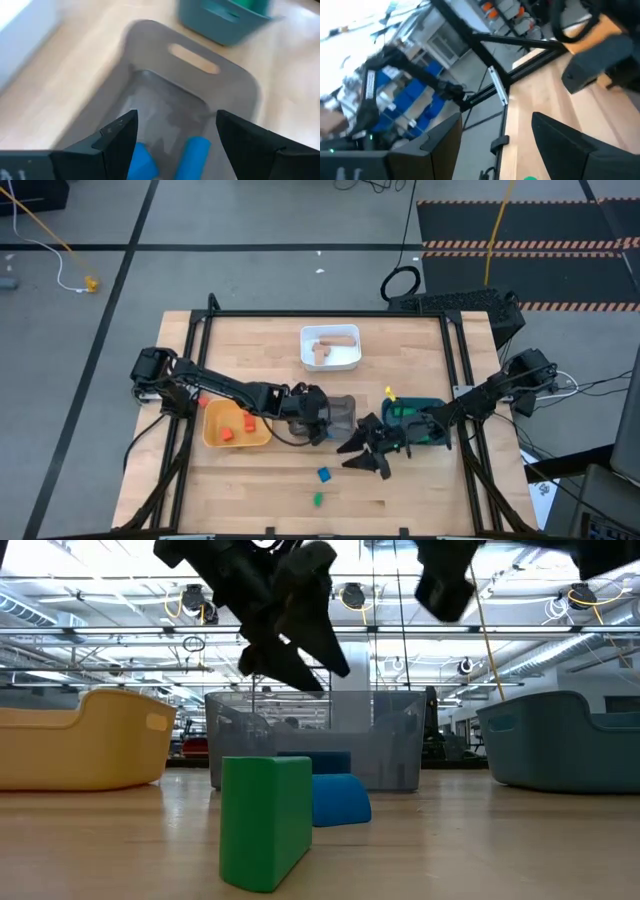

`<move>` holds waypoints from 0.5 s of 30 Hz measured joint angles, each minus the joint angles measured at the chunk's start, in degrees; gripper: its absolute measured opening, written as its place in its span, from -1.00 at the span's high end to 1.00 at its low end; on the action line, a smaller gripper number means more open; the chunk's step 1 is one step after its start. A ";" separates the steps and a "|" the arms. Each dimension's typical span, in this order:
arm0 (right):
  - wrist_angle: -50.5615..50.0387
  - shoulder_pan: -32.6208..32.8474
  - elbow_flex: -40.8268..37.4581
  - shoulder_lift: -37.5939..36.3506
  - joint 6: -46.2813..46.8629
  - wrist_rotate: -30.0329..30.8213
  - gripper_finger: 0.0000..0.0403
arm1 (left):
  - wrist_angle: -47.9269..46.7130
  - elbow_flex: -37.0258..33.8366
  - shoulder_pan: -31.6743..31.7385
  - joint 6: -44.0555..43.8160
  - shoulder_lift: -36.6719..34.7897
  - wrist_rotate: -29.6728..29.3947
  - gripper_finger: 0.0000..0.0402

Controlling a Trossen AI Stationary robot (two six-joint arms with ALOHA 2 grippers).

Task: Sort & place blocks by color
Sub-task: Put the blue half circle block into the black bin

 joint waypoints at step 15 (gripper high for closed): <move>-35.75 1.34 14.35 0.00 -3.32 13.49 -0.15 | -2.85 0.02 -0.27 0.72 -0.72 22.37 -0.35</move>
